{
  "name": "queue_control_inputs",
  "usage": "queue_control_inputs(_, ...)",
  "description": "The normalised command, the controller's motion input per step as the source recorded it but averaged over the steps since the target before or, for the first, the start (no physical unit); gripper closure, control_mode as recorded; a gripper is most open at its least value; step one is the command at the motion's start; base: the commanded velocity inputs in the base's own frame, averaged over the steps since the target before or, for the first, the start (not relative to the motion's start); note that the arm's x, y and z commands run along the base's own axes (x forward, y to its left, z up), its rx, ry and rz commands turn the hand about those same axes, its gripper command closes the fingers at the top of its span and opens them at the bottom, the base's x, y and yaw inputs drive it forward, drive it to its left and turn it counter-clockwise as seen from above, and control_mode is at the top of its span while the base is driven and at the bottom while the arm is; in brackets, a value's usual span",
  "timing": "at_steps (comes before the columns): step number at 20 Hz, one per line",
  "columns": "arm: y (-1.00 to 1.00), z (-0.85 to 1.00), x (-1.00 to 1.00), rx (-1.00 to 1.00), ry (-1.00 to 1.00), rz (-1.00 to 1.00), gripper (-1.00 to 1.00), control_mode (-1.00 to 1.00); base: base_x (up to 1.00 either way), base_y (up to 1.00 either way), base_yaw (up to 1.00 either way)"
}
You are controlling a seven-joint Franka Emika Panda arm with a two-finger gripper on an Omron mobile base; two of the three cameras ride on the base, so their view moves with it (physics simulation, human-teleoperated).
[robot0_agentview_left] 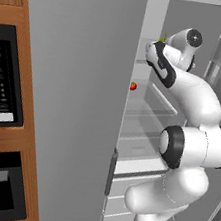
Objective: Place the pear in the correct fridge rack based on whether it is a fruit or vegetable. Finally, close the fridge door.
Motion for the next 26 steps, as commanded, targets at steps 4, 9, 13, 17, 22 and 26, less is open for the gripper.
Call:
queue_control_inputs(4, 0.0, -0.29, 0.55, 0.0, 0.0, 0.01, 1.0, -1.0, 0.0, 0.0, 0.0)
queue_control_inputs(9, 0.0, -0.28, 0.53, 0.0, 0.0, 0.01, 1.0, -1.0, 0.0, 0.0, 0.0)
queue_control_inputs(13, 0.0, -0.39, 0.37, 0.0, 0.0, 0.02, 1.0, -1.0, 0.0, 0.0, 0.0)
queue_control_inputs(17, 0.0, -0.26, 0.35, 0.0, 0.0, 0.01, -1.0, -1.0, 0.0, 0.0, 0.0)
queue_control_inputs(22, 0.0, -0.08, 0.14, 0.0, -0.02, 0.0, -1.0, -1.0, 0.0, 0.0, 0.0)
queue_control_inputs(26, 0.0, 0.0, -0.47, 0.0, -0.12, 0.0, -1.0, -1.0, 0.0, 0.0, 0.0)
